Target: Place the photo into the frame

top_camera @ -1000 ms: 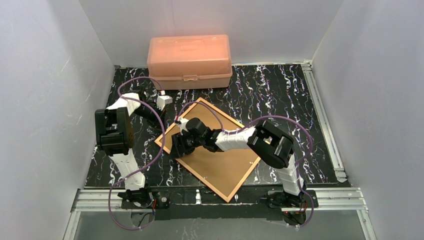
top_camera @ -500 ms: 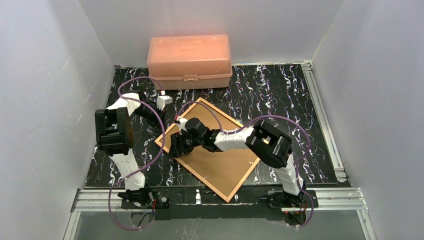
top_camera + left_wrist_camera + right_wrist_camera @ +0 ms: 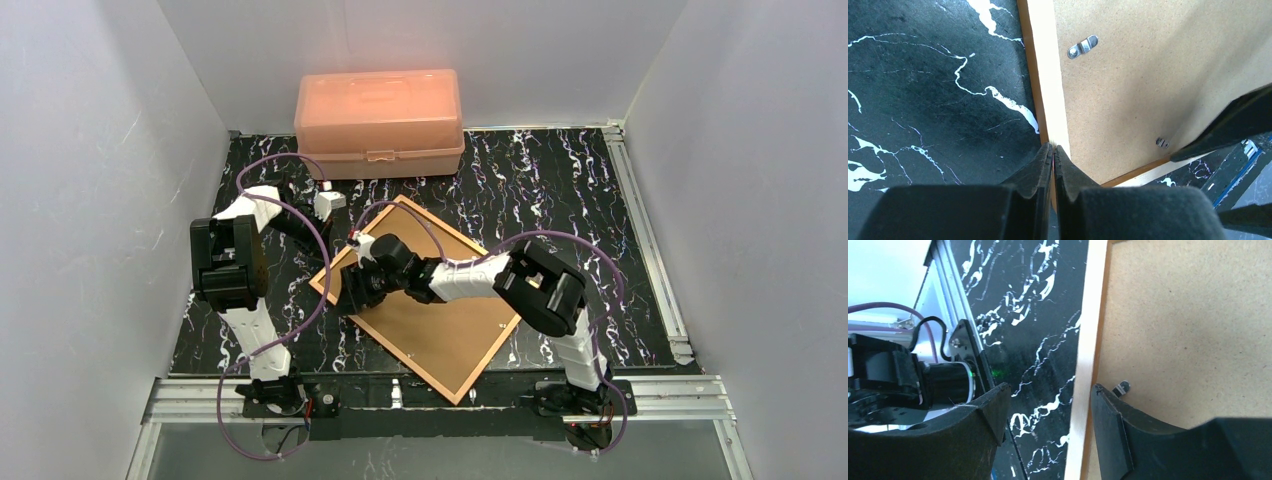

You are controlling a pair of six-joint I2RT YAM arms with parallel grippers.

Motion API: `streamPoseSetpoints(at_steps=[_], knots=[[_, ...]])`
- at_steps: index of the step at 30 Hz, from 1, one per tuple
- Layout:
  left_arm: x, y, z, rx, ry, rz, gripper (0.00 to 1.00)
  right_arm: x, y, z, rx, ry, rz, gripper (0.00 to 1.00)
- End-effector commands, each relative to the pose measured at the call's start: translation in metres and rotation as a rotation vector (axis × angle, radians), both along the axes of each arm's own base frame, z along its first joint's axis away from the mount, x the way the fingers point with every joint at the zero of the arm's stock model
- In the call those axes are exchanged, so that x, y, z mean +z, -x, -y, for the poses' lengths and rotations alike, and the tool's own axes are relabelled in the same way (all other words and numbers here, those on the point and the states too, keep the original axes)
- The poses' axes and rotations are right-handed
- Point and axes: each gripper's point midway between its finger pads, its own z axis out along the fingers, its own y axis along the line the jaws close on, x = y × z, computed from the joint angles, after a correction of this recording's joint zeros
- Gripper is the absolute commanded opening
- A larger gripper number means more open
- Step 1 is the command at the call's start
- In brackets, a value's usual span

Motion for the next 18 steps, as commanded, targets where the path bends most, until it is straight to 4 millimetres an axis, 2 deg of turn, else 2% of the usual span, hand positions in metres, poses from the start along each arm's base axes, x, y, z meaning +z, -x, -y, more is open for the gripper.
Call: streamPoseSetpoints(at_steps=[1, 3, 7, 12, 18], knots=[[0.014, 0.022, 0.006, -0.028, 0.006, -0.042, 0.03, 0.068, -0.008, 0.001, -0.004, -0.141, 0.097, 0.68], [0.014, 0.021, 0.006, -0.031, 0.003, -0.040, 0.03, 0.067, -0.012, 0.010, -0.024, -0.137, 0.093, 0.68], [0.014, 0.020, 0.005, -0.029, 0.001, -0.039, 0.03, 0.053, -0.015, 0.021, -0.047, -0.106, 0.070, 0.68], [0.014, 0.021, 0.006, -0.029, 0.006, -0.041, 0.02, 0.028, -0.016, 0.021, -0.041, -0.058, 0.051, 0.68], [0.014, 0.022, 0.006, -0.030, 0.006, -0.043, 0.02, 0.013, -0.013, 0.016, -0.026, -0.044, 0.025, 0.68]])
